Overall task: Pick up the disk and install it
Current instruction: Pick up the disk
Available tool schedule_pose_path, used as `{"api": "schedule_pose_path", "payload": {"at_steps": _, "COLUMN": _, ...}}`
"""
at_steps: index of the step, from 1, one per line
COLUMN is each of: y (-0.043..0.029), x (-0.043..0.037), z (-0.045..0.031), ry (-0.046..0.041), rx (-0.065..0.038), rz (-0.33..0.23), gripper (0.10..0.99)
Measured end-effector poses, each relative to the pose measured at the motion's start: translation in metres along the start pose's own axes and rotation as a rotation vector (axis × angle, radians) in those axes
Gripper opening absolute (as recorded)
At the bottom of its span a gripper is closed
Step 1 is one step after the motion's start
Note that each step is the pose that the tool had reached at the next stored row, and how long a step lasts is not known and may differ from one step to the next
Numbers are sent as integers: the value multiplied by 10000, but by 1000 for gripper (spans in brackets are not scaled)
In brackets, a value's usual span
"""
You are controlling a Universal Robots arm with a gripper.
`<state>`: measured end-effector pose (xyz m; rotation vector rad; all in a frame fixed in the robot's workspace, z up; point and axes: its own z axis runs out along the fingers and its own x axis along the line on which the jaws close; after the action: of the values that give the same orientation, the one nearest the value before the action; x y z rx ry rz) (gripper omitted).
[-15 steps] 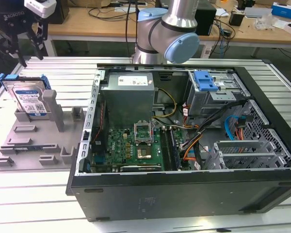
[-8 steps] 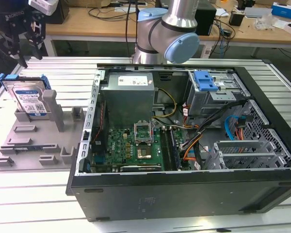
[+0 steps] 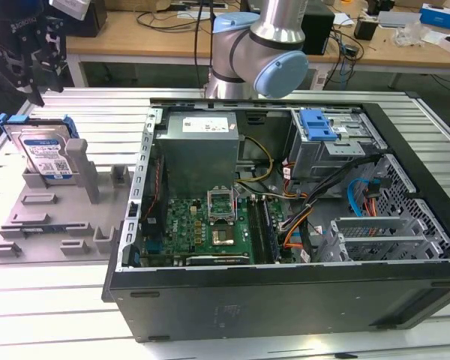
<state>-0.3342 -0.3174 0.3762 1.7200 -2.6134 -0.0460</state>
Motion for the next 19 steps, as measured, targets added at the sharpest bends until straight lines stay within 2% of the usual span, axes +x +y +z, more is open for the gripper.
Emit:
{"api": "schedule_pose_path", "payload": {"at_steps": 6, "y": -1, "x": 0, "z": 22, "ry": 174, "rx": 58, "rz": -1179, "gripper": 482}}
{"api": "schedule_pose_path", "payload": {"at_steps": 10, "y": 1, "x": -5, "z": 32, "ry": 226, "rx": 78, "rz": -1802, "gripper": 482}}
{"api": "schedule_pose_path", "payload": {"at_steps": 16, "y": 0, "x": -6, "z": 55, "ry": 274, "rx": 95, "rz": -3305, "gripper": 482}}
{"api": "schedule_pose_path", "payload": {"at_steps": 19, "y": 0, "x": -6, "z": 56, "ry": 304, "rx": 105, "rz": -3406, "gripper": 482}}
